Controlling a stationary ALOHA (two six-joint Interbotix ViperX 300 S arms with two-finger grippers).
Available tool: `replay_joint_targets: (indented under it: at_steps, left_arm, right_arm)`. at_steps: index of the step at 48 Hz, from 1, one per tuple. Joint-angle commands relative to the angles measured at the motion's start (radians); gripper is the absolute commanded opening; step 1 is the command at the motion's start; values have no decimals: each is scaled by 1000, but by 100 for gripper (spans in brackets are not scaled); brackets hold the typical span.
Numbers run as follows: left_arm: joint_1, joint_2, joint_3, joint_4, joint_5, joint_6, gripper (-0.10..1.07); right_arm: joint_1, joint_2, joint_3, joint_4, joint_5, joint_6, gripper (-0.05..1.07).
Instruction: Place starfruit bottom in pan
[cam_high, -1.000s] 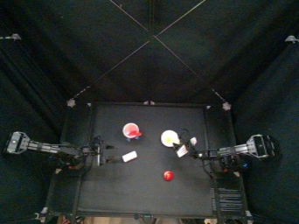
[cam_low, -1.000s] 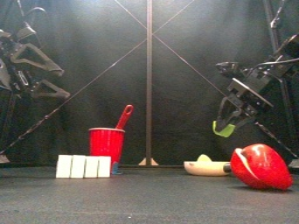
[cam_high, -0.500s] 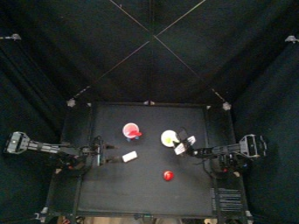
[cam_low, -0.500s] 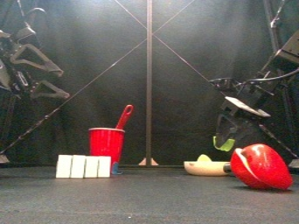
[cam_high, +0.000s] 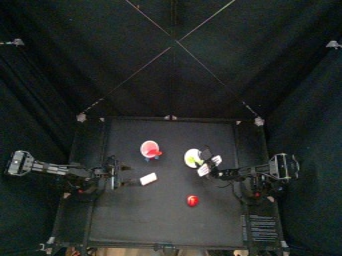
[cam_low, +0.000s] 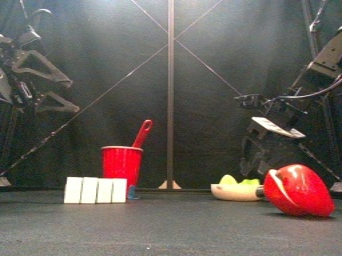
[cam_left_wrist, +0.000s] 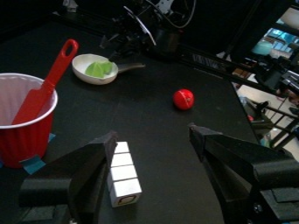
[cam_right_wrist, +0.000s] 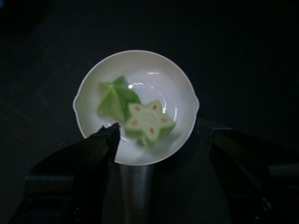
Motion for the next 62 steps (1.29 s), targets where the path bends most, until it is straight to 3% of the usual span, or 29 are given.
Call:
replay_joint_targets:
  at_steps: [1, 62]
  left_arm:
    - [2, 2, -11, 2, -6, 2, 99]
    - [2, 2, -11, 2, -6, 2, 99]
  right_arm:
    - [0, -17, -20, -3, 5, 3, 100]
    - [11, -23, -21, 2, -18, -28, 100]
